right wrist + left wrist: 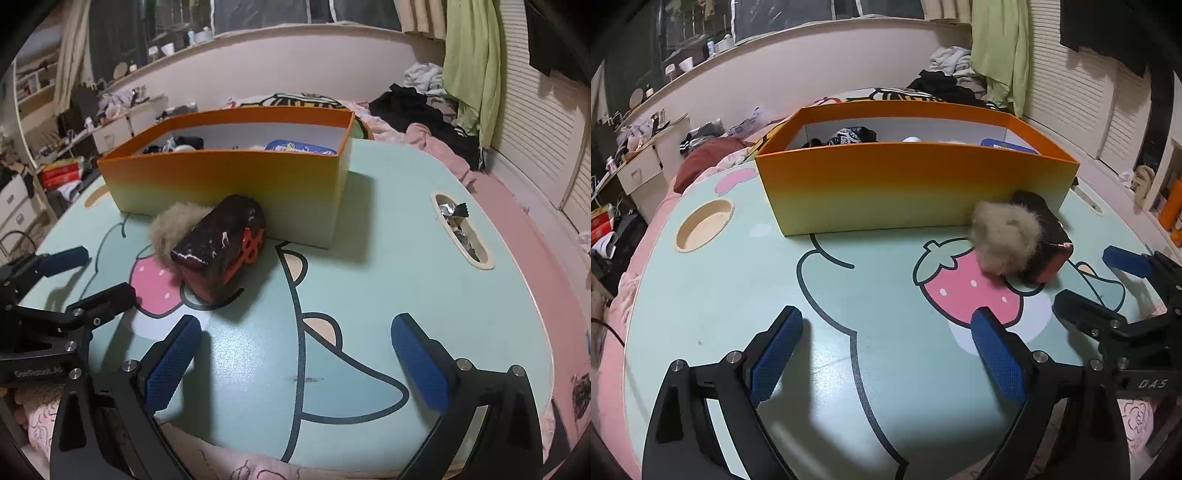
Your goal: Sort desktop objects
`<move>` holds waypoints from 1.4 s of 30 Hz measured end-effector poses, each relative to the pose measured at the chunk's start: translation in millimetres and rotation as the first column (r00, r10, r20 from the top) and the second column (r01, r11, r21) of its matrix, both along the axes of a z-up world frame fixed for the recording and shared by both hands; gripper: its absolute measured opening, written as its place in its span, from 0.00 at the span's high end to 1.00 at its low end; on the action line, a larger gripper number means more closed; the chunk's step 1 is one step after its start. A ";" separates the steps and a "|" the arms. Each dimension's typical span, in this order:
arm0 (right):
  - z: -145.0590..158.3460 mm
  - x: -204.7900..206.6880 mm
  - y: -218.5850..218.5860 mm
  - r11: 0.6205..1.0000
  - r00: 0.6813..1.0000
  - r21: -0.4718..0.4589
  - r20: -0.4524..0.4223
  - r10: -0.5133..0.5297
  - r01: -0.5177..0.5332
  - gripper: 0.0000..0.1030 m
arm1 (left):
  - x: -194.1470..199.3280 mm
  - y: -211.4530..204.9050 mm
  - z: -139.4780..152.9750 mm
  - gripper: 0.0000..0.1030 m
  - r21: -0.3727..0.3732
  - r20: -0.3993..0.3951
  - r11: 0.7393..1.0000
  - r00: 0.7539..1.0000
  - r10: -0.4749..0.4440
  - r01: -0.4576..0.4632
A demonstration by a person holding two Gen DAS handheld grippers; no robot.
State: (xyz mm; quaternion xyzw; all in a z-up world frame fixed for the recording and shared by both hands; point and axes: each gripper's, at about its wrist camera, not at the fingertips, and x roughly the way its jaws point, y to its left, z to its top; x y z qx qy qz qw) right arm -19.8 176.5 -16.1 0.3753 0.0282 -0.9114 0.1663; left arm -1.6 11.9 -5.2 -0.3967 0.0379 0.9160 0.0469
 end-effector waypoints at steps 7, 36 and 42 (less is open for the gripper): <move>1.6 -3.2 2.1 0.996 0.998 -0.060 -0.025 0.066 -0.067 0.00 | 1.4 0.3 -1.1 0.10 -0.001 -0.003 1.000 1.000 0.000 0.000; 7.0 -6.1 35.8 0.950 0.998 -0.306 -0.036 0.052 -0.060 0.10 | 2.1 -0.9 -4.0 0.10 0.000 -0.003 1.000 1.000 0.000 0.000; 29.0 -12.3 22.0 0.942 0.996 -0.327 -0.063 0.060 -0.078 0.19 | -1.4 1.3 -4.8 0.10 0.002 -0.003 1.000 1.000 -0.001 0.001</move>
